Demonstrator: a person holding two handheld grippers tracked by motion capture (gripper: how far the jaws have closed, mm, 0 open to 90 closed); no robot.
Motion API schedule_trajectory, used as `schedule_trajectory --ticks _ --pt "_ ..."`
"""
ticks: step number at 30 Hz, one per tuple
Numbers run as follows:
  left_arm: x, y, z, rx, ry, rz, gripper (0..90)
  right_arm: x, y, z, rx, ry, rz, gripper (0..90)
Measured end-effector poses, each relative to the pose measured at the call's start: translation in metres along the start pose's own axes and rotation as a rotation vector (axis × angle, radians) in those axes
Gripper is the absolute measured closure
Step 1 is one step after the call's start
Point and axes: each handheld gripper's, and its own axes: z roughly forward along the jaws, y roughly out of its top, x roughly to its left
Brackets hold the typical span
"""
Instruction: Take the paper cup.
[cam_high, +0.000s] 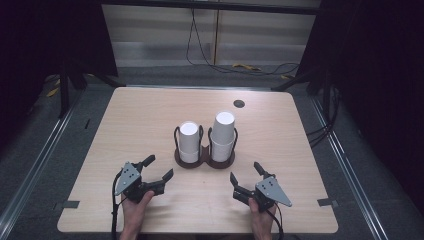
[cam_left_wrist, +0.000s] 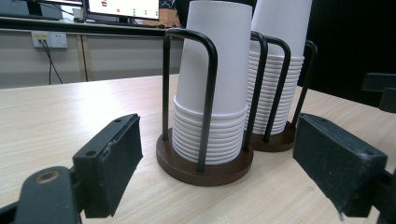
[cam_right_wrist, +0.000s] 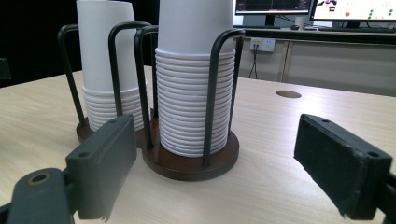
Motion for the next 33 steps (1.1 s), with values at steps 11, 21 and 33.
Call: schedule_trajectory --ticks 11,21,33 --pt "-0.001 0.001 0.0 0.014 -0.039 -0.029 15.5 -0.001 0.0 0.0 0.004 -0.002 0.005 12.6" --pt "0.0 0.009 -0.001 0.044 -0.078 -0.04 15.7 -0.002 0.0 0.0 0.007 0.009 0.012 12.6" --pt "0.0 0.035 0.002 0.047 -0.137 -0.029 16.7 -0.002 0.0 0.0 0.01 0.016 0.014 12.8"
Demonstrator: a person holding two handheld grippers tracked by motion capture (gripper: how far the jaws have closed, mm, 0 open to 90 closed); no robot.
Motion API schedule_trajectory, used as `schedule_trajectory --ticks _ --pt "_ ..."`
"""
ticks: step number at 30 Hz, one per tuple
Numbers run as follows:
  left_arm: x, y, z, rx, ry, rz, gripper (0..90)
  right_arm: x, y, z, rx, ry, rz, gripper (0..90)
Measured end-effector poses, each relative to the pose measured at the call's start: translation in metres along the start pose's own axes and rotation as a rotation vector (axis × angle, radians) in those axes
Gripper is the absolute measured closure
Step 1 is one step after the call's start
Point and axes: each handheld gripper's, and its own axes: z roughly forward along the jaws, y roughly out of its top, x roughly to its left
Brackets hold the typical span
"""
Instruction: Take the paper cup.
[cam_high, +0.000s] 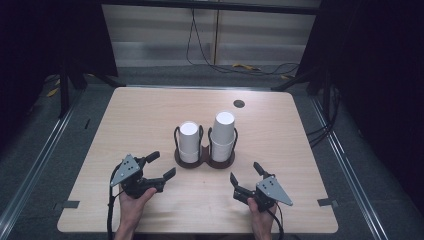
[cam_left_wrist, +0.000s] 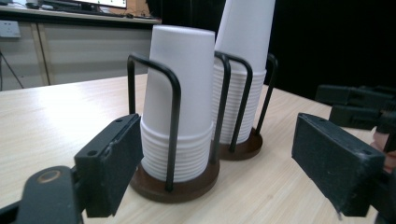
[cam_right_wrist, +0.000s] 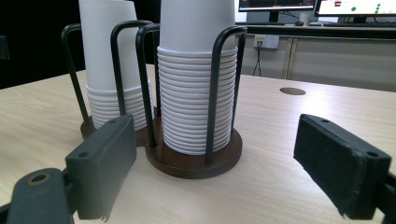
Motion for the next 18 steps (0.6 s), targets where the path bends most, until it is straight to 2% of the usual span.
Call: schedule_trajectory --ticks 1,8,12,14,16,17,18 --pt "0.0 0.002 0.001 0.004 -0.008 -0.009 16.8 0.0 0.0 0.0 0.001 0.0 0.004 12.7" --pt "0.006 0.018 0.008 0.027 -0.042 -0.002 17.0 -0.001 0.0 0.0 0.003 -0.001 0.006 12.9" --pt "0.007 0.027 0.016 0.058 -0.074 0.003 17.0 -0.001 0.0 0.0 0.002 0.0 0.009 12.9" --pt "0.008 0.031 0.018 0.057 -0.092 -0.003 17.0 -0.001 0.0 0.0 0.002 0.004 0.012 12.9" --pt "0.009 0.037 0.02 0.067 -0.085 0.012 17.0 -0.001 0.0 0.0 0.005 0.005 0.012 12.9" --pt "0.009 0.04 0.021 0.074 -0.088 0.025 16.9 -0.001 0.0 0.0 0.003 0.004 0.012 12.9" --pt "0.009 0.042 0.023 0.063 -0.103 0.019 16.9 -0.001 0.0 0.0 0.005 0.007 0.012 12.9"
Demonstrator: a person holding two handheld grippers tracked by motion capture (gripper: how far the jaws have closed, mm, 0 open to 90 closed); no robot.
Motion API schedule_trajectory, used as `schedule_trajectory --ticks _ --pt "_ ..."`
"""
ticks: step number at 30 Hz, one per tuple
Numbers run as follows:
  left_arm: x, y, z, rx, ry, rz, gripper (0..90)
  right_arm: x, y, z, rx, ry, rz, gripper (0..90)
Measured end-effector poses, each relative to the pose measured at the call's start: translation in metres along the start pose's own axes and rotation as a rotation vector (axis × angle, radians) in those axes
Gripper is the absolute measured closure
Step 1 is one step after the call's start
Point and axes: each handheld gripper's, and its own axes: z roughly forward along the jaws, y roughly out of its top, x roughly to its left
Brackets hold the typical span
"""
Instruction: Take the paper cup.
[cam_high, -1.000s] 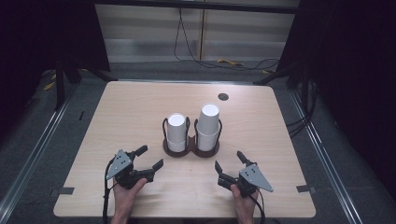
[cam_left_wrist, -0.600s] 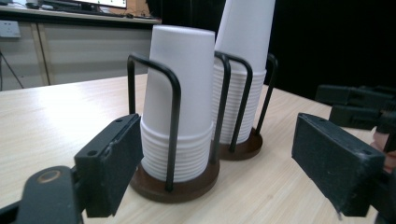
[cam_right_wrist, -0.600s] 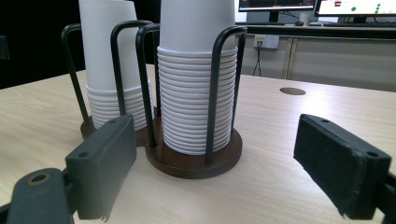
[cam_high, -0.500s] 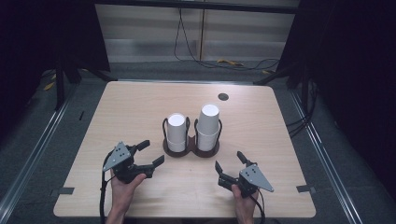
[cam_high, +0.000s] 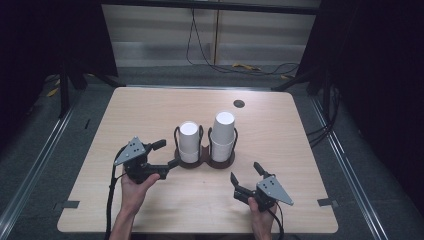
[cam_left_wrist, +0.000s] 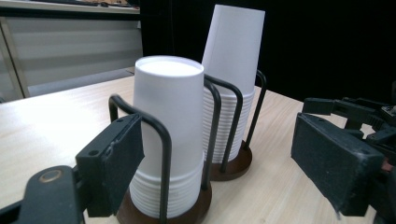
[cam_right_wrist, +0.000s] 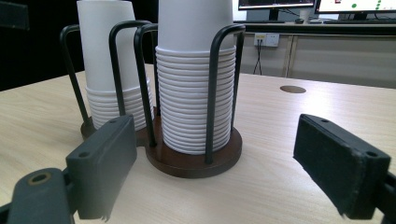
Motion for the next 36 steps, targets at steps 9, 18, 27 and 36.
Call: schedule_trajectory --ticks 9,18,27,36 --pt "0.003 0.025 0.01 0.026 -0.016 0.05 16.9 0.0 0.0 0.0 -0.002 0.0 0.002 13.0" --pt "0.017 0.044 0.024 0.103 -0.017 0.052 17.0 0.0 0.0 0.0 -0.001 -0.001 0.001 13.0" --pt "0.027 0.058 0.041 0.18 -0.024 0.056 17.0 0.0 0.0 0.0 0.006 -0.002 0.001 13.1" --pt "0.035 0.068 0.058 0.287 -0.037 0.078 17.0 0.0 0.0 0.001 0.01 0.0 -0.003 13.1"
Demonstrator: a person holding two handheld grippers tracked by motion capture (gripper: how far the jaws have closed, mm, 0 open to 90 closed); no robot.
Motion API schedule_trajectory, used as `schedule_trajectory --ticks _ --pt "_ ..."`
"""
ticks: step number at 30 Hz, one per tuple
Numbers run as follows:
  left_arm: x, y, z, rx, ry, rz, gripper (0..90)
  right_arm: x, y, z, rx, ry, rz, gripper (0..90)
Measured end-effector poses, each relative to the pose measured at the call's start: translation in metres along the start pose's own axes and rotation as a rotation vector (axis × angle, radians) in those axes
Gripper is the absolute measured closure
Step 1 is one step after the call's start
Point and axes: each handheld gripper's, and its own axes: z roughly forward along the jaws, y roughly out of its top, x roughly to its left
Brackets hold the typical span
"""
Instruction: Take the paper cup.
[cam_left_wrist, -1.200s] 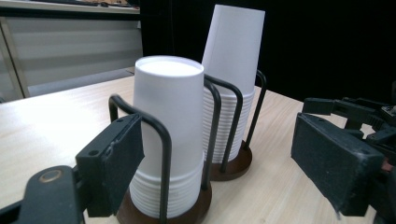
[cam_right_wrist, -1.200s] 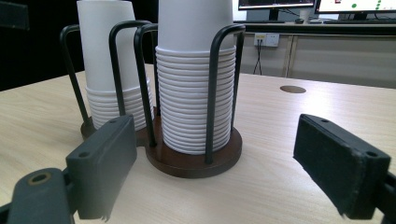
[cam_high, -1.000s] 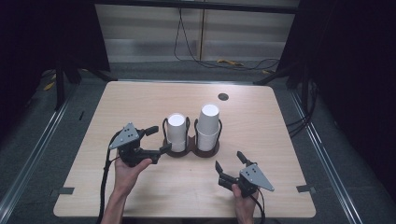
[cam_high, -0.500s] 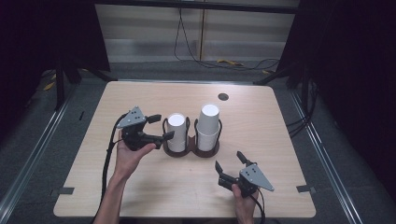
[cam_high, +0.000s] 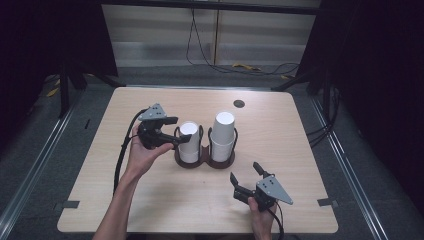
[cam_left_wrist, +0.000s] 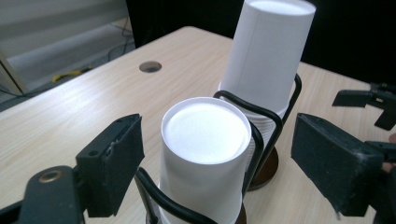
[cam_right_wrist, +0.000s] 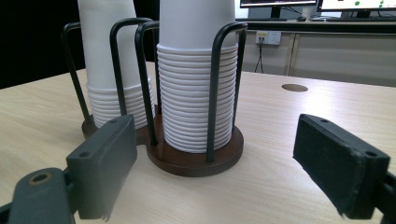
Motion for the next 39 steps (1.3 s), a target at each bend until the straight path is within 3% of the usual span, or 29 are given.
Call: schedule_trajectory --ticks 9,13,15,21,24,30,39 --pt "0.002 0.014 0.009 0.089 0.019 0.04 19.6 0.0 0.0 0.0 0.004 0.003 -0.003 13.2" --pt "0.004 0.018 0.014 0.127 -0.001 0.031 19.7 0.0 0.0 0.0 0.003 0.005 -0.003 13.2" --pt "0.006 0.02 0.018 0.17 0.011 0.059 20.1 0.0 0.0 0.0 0.004 0.004 -0.002 13.2" --pt "0.009 0.025 0.026 0.256 -0.004 0.054 20.7 0.0 0.0 0.001 0.005 0.006 -0.002 13.2" --pt "0.01 0.027 0.029 0.295 -0.006 0.089 24.0 0.0 0.0 0.001 0.003 0.004 -0.002 13.2" --pt "0.01 0.029 0.032 0.309 -0.011 0.079 23.6 0.0 0.0 0.001 0.004 0.002 -0.003 13.2" --pt "0.011 0.036 0.039 0.4 -0.026 0.103 23.3 0.0 0.0 0.001 0.004 0.003 -0.002 13.2"
